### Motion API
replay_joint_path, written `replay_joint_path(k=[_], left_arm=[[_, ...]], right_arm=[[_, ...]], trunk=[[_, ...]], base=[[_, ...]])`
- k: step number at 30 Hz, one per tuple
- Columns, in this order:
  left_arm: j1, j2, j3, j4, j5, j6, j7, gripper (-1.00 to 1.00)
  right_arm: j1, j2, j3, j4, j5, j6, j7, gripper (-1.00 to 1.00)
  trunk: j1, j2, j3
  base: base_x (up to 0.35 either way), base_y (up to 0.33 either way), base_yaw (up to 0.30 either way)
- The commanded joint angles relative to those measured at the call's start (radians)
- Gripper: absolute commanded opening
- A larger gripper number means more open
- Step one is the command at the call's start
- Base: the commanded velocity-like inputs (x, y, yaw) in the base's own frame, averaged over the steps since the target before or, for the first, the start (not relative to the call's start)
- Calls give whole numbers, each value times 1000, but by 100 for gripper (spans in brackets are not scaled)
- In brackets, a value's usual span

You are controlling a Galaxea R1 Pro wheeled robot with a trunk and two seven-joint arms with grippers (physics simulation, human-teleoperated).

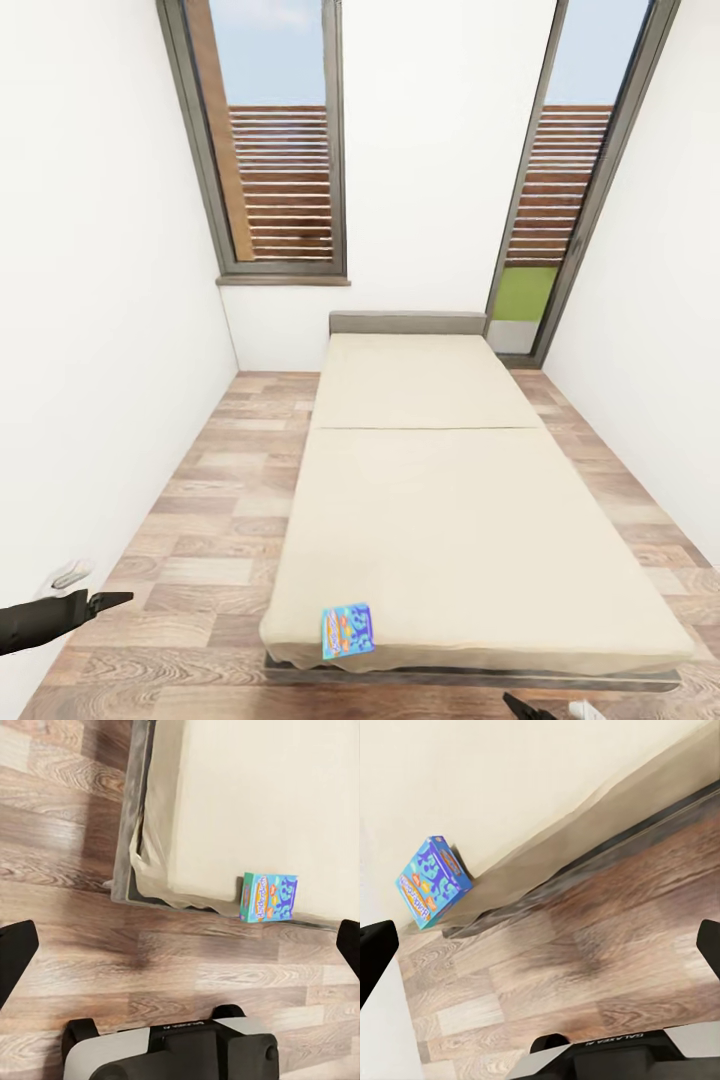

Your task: Put all the toys in the child's room - the three board games (two on the bed and one on the table), the two jigsaw puzzles on the table, and the tennis ball on the table - inside the toy box on the table in the child's room.

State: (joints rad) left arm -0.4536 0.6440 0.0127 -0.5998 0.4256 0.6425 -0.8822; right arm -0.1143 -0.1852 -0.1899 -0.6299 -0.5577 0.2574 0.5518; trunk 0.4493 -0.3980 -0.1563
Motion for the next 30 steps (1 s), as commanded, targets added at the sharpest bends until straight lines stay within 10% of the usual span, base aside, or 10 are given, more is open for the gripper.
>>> replay_joint_path(k=[1, 30], left_arm=[[0, 0, 1, 0, 4, 7, -1, 100], [0, 2, 5, -3, 12, 17, -17, 100]], right_arm=[[-1, 1, -3, -1, -8, 10, 3, 100], [-1, 7, -2, -1, -5, 10, 1, 100]], trunk=[[1, -2, -1], [1, -2, 39]], base=[[40, 189, -141], [29, 80, -178]])
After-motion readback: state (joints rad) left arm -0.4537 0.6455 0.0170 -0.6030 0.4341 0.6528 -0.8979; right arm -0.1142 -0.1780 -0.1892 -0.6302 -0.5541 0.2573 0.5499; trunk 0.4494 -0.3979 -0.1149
